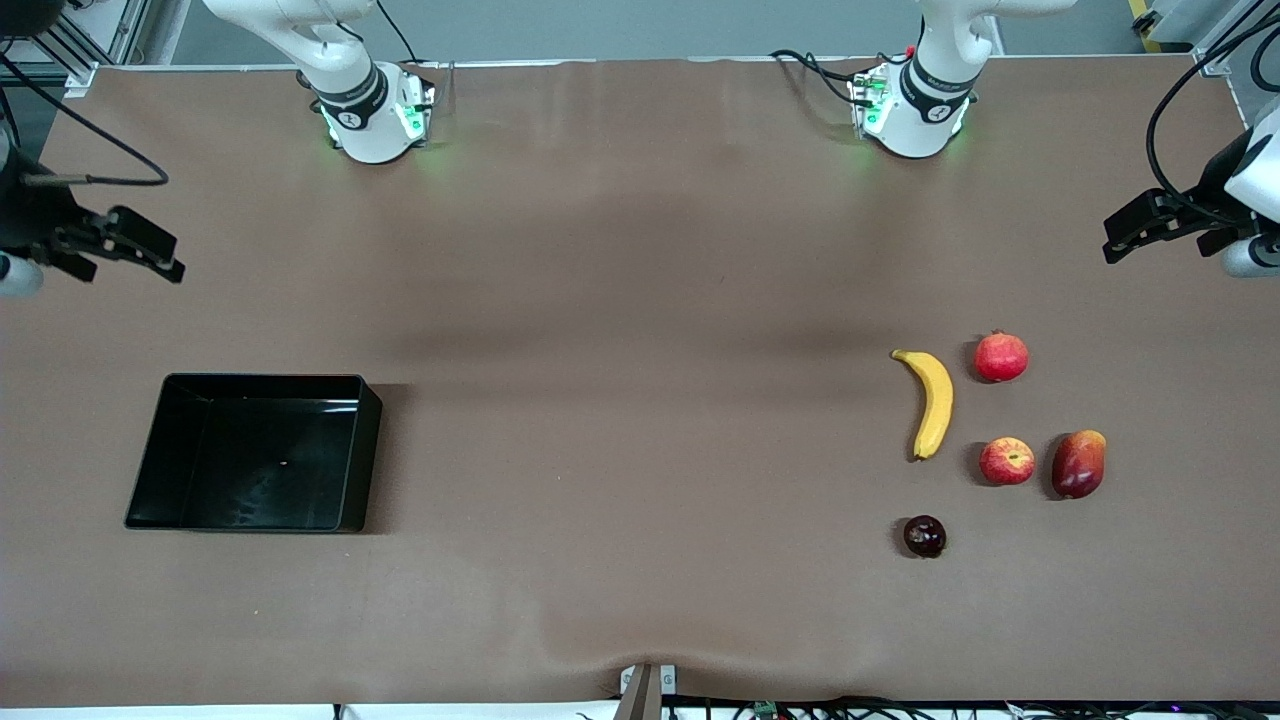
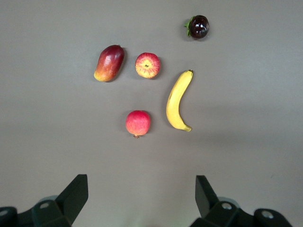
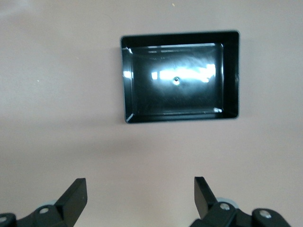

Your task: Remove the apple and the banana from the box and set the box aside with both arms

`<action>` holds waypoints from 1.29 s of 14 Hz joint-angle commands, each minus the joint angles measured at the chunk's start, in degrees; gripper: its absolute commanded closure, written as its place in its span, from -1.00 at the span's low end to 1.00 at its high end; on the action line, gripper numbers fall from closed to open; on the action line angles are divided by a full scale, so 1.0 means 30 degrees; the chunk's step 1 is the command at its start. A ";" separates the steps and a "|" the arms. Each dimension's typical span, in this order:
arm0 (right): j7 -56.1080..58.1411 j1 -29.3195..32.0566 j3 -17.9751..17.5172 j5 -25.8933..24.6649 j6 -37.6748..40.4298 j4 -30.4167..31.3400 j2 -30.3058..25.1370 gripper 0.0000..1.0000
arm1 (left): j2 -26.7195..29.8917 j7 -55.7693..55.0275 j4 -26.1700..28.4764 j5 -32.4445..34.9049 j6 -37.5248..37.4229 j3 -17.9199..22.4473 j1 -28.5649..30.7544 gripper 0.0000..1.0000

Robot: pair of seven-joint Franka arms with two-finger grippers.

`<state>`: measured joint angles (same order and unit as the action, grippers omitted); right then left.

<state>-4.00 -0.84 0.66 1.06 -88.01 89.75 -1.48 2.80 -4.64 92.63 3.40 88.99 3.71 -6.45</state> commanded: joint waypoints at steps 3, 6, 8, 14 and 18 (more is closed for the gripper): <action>-0.0309 0.0193 0.0452 -0.0264 0.0683 0.0701 -0.0707 -1.00 | 0.0355 0.0229 0.0206 -0.0314 0.0162 0.0111 -0.0017 -1.00; -0.0279 0.0134 0.0453 -0.0293 0.0537 0.0641 -0.0591 -1.00 | 0.0268 0.0287 0.0119 -0.0285 0.0104 0.0111 -0.0018 -1.00; -0.0221 0.0193 0.0452 -0.0293 0.0595 0.0642 -0.0590 -1.00 | 0.0209 0.0375 0.0060 -0.0256 0.0074 0.0111 -0.0017 -1.00; 0.0043 0.0252 0.0452 -0.0293 0.0625 0.0583 -0.0591 -1.00 | -0.0055 0.0200 -0.0466 -0.0080 0.0016 0.0140 -0.0046 -1.00; -0.0045 0.0222 0.0364 -0.0293 0.0477 0.0583 -0.0562 -1.00 | -0.0055 0.0200 -0.0496 -0.0021 -0.0014 0.0169 -0.0018 -1.00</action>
<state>-3.98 -0.50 2.15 1.04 -86.44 90.58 -1.92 2.82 -4.62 92.06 3.40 88.99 3.80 -6.45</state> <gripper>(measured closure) 0.000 0.000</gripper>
